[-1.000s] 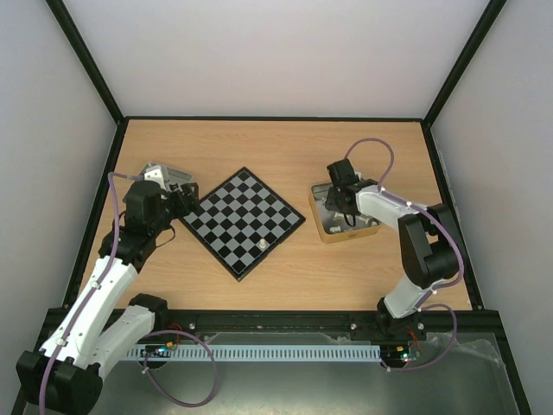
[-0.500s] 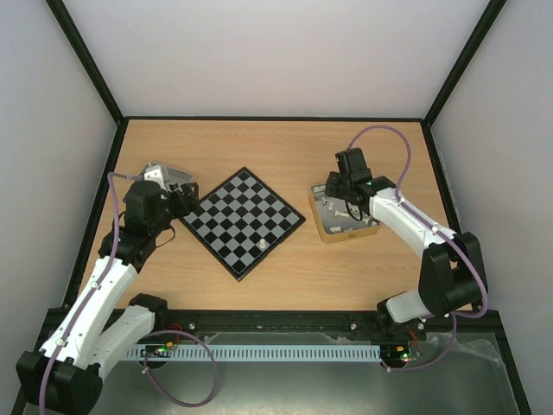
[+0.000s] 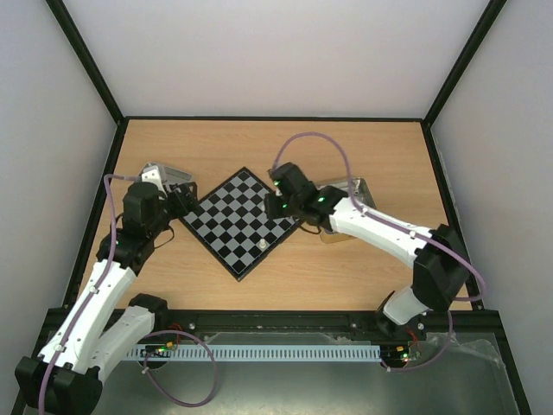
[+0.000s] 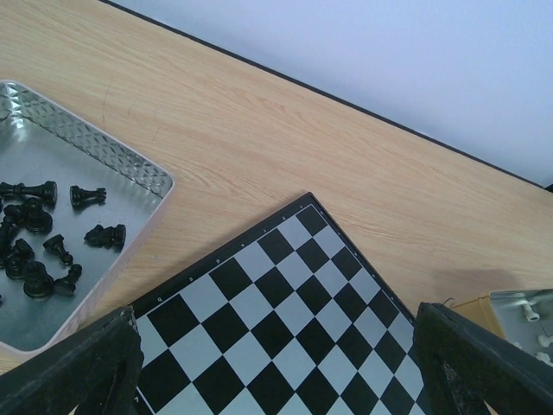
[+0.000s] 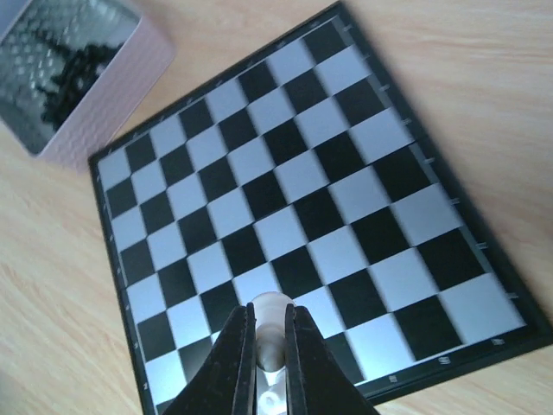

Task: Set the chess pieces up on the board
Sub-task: Place the chess piece on the chessboard.

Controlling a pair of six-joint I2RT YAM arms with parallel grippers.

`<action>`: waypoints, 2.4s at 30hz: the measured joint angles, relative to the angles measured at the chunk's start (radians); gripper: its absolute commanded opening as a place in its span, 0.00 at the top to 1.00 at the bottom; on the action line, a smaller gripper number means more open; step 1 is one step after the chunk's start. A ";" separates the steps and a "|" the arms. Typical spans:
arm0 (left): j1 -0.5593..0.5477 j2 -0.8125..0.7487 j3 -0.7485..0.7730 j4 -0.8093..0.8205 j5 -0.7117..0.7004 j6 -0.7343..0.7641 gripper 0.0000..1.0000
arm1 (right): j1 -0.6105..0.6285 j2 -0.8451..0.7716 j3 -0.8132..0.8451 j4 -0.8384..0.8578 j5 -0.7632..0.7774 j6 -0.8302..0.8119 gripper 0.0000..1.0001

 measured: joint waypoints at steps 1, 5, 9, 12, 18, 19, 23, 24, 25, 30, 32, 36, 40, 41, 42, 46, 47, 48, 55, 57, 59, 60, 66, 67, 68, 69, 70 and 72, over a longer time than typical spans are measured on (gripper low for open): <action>0.000 -0.002 0.000 0.000 -0.001 0.000 0.13 | 0.035 0.017 0.009 -0.001 0.008 0.000 0.95; 0.000 -0.013 0.000 -0.002 -0.013 -0.003 0.13 | 0.146 0.083 0.037 -0.018 0.043 -0.001 0.95; 0.000 -0.022 0.000 -0.005 -0.033 -0.008 0.13 | 0.242 0.136 0.039 -0.041 0.087 -0.003 0.94; 0.000 -0.025 0.000 -0.013 -0.052 -0.011 0.12 | 0.294 0.167 0.039 -0.055 0.119 -0.005 0.94; 0.000 -0.026 0.000 -0.019 -0.074 -0.015 0.12 | 0.338 0.207 0.039 -0.072 0.167 -0.004 0.94; 0.000 -0.026 0.000 -0.019 -0.076 -0.016 0.12 | 0.338 0.213 0.039 -0.073 0.174 -0.004 0.94; 0.000 -0.026 0.000 -0.020 -0.083 -0.018 0.12 | 0.340 0.236 0.039 -0.074 0.198 -0.004 0.94; 0.000 -0.026 0.000 -0.020 -0.083 -0.018 0.12 | 0.340 0.242 0.039 -0.074 0.201 -0.005 0.94; 0.000 -0.026 0.000 -0.020 -0.083 -0.019 0.12 | 0.340 0.251 0.039 -0.074 0.205 -0.005 0.94; 0.000 -0.026 0.000 -0.020 -0.083 -0.019 0.12 | 0.340 0.294 0.039 -0.074 0.214 -0.005 0.94; 0.000 -0.025 0.000 -0.020 -0.083 -0.019 0.12 | 0.340 0.304 0.038 -0.074 0.215 -0.005 0.93; 0.000 -0.024 0.000 -0.020 -0.083 -0.019 0.12 | 0.340 0.307 0.036 -0.074 0.223 -0.005 0.91; 0.000 -0.021 0.000 -0.020 -0.083 -0.019 0.12 | 0.340 0.307 0.036 -0.074 0.230 -0.003 0.88; 0.000 -0.019 0.000 -0.019 -0.083 -0.019 0.12 | 0.340 0.307 0.036 -0.074 0.230 -0.004 0.88; 0.000 -0.018 0.000 -0.019 -0.082 -0.019 0.12 | 0.340 0.307 0.036 -0.074 0.230 -0.004 0.88; 0.000 -0.013 0.000 -0.019 -0.083 -0.019 0.12 | 0.340 0.307 0.036 -0.074 0.230 -0.004 0.88; 0.000 -0.013 0.000 -0.019 -0.082 -0.019 0.12 | 0.340 0.307 0.036 -0.074 0.230 -0.004 0.88; 0.000 -0.013 0.000 -0.019 -0.082 -0.019 0.12 | 0.340 0.307 0.036 -0.075 0.230 -0.004 0.89; 0.000 -0.013 -0.001 -0.019 -0.082 -0.023 0.12 | 0.340 0.308 0.036 -0.086 0.235 -0.004 0.91; 0.000 -0.012 -0.001 -0.019 -0.082 -0.023 0.12 | 0.340 0.308 0.036 -0.092 0.240 -0.004 0.91; 0.000 -0.013 -0.002 -0.019 -0.082 -0.024 0.12 | 0.340 0.308 0.036 -0.097 0.245 -0.004 0.88; 0.000 -0.012 -0.002 -0.019 -0.082 -0.025 0.12 | 0.340 0.308 0.036 -0.097 0.245 -0.004 0.87; 0.000 -0.012 -0.002 -0.020 -0.082 -0.026 0.12 | 0.340 0.308 0.036 -0.098 0.244 -0.003 0.78; 0.000 -0.012 -0.002 -0.020 -0.082 -0.026 0.12 | 0.340 0.308 0.036 -0.098 0.243 -0.002 0.77; 0.000 -0.012 -0.002 -0.019 -0.082 -0.026 0.12 | 0.340 0.307 0.037 -0.098 0.243 -0.001 0.76; 0.000 -0.012 -0.002 -0.019 -0.082 -0.026 0.12 | 0.340 0.306 0.037 -0.098 0.243 0.000 0.75; 0.000 -0.012 -0.002 -0.019 -0.082 -0.026 0.12 | 0.340 0.302 0.037 -0.098 0.243 0.000 0.74; 0.000 -0.013 -0.002 -0.019 -0.082 -0.026 0.12 | 0.340 0.293 0.037 -0.098 0.247 0.005 0.74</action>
